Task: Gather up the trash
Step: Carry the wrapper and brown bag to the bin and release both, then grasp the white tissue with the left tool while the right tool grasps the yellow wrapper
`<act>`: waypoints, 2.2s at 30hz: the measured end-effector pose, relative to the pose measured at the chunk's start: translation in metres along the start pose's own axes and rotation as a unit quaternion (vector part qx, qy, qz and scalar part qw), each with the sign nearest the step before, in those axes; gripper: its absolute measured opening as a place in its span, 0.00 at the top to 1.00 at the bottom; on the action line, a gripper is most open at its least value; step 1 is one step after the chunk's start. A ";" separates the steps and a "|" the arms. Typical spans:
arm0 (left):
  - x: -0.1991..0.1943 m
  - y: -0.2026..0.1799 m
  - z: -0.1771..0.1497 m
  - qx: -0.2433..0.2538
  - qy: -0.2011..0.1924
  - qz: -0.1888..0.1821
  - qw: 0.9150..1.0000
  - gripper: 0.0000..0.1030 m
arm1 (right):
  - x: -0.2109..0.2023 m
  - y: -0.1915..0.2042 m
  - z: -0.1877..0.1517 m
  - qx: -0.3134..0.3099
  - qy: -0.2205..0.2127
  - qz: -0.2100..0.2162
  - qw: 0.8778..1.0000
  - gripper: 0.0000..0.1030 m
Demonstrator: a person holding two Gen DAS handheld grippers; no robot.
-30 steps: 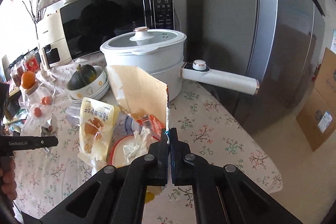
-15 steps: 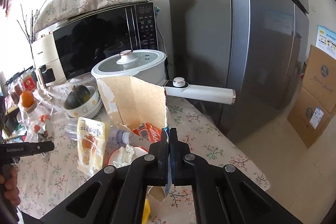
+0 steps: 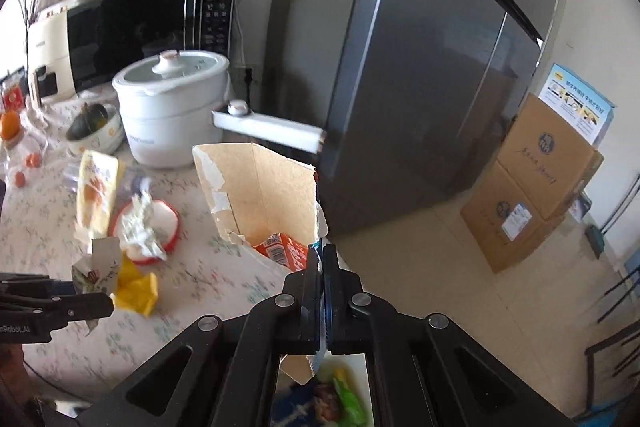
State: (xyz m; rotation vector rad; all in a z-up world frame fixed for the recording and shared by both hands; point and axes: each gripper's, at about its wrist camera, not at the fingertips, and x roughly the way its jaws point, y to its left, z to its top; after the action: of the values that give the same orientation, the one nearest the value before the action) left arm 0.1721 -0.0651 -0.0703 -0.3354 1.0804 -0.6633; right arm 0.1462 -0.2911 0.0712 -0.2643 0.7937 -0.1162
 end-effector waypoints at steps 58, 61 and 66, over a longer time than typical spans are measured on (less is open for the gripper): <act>-0.052 0.148 0.029 -0.209 -0.045 0.166 0.963 0.32 | 0.104 0.061 -0.007 0.180 0.097 0.283 0.937 0.19; -0.052 0.157 0.027 -0.222 -0.047 0.167 0.959 0.32 | 0.117 0.087 -0.007 0.163 0.125 0.314 0.927 0.19; -0.035 0.160 0.028 -0.227 -0.038 0.158 0.960 0.32 | 0.140 0.127 -0.018 0.144 0.183 0.345 0.909 0.19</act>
State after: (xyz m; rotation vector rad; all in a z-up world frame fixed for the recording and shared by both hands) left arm 0.2395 0.0774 -0.1223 -0.5630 1.1757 -0.1085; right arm 0.2312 -0.2008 -0.0722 0.3387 1.1876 0.3966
